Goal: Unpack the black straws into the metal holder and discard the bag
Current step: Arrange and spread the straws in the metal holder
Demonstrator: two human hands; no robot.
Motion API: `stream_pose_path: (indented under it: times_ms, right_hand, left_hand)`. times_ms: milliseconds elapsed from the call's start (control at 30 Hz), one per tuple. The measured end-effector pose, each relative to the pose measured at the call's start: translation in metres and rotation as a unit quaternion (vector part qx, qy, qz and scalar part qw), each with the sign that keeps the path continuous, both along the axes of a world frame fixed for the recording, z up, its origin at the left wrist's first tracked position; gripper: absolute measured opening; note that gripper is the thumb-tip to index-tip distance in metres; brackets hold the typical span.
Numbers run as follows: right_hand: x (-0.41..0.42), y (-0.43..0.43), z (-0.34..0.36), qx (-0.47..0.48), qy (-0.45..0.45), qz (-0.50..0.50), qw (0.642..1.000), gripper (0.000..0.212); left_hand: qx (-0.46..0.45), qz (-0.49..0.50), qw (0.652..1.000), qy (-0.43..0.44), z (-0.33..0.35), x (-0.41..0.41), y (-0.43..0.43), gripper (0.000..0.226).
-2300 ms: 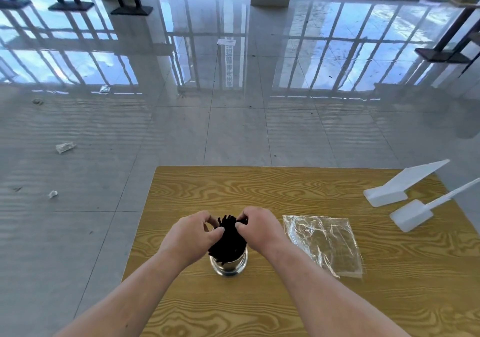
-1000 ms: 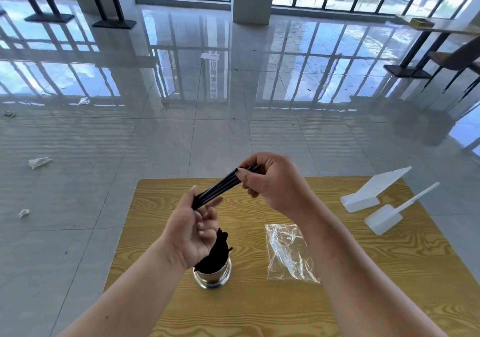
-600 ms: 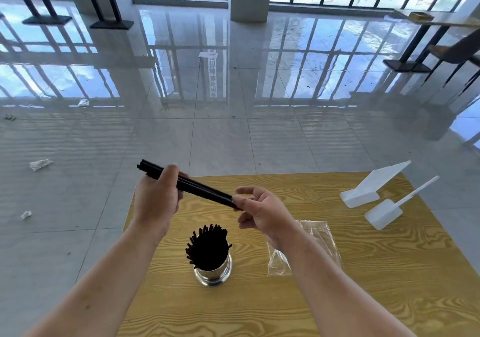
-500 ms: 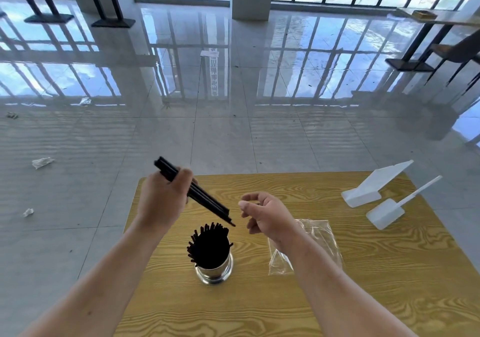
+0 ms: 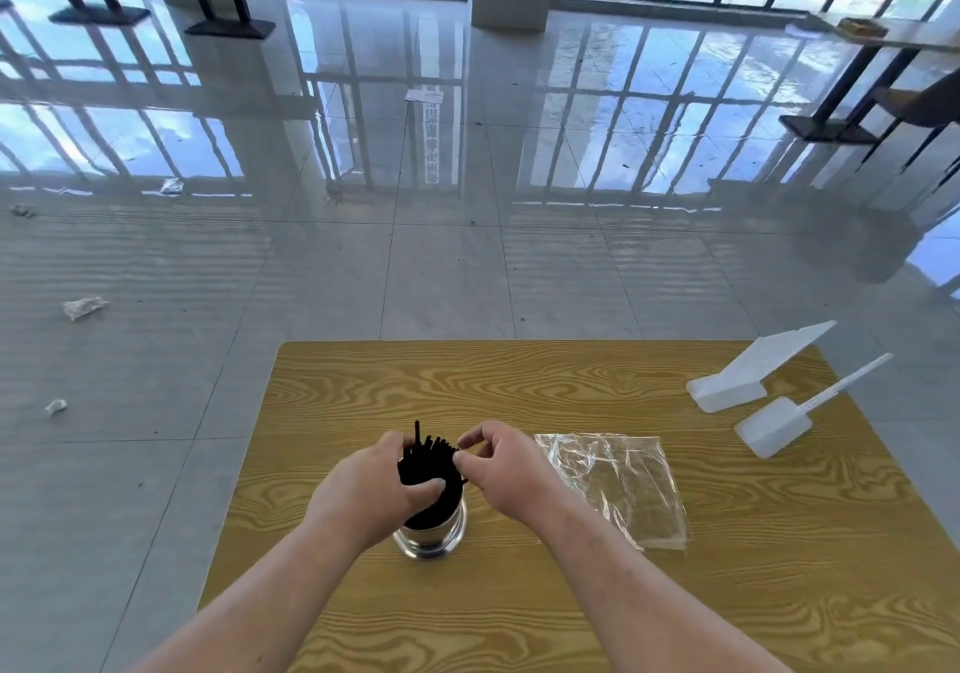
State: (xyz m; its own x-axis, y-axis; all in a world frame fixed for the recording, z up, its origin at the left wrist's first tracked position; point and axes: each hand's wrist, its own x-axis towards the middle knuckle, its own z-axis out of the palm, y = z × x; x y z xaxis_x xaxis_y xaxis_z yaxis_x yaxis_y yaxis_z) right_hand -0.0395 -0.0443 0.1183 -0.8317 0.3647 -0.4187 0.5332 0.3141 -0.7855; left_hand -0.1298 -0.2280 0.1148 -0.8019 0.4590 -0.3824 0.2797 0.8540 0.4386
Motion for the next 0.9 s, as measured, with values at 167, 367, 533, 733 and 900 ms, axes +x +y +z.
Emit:
stream_pose_path:
  times_ms: [167,367,533,733,900]
  right_hand:
    - [-0.005,-0.013,-0.006,0.067,-0.026,0.032,0.997,0.065]
    - [-0.022,-0.030,-0.014,0.102,-0.081,0.100,0.986,0.065]
    - [-0.024,-0.031,-0.018,0.221,-0.044,0.138,0.964,0.012]
    - [-0.026,-0.027,-0.016,0.200,-0.007,0.125,0.972,0.012]
    - [-0.030,-0.024,-0.011,0.172,0.004,0.100,0.980,0.036]
  left_hand:
    - [-0.008,0.015,1.000,-0.007,-0.002,-0.012,-0.014,0.119]
    - [-0.022,-0.031,0.996,-0.079,-0.010,-0.015,-0.010,0.101]
    - [-0.006,-0.027,1.000,0.015,-0.011,-0.017,-0.003,0.017]
    - [0.026,-0.021,0.999,0.024,-0.009,-0.024,-0.002,0.005]
    - [0.064,0.001,0.998,-0.028,-0.006,-0.024,0.009,0.069]
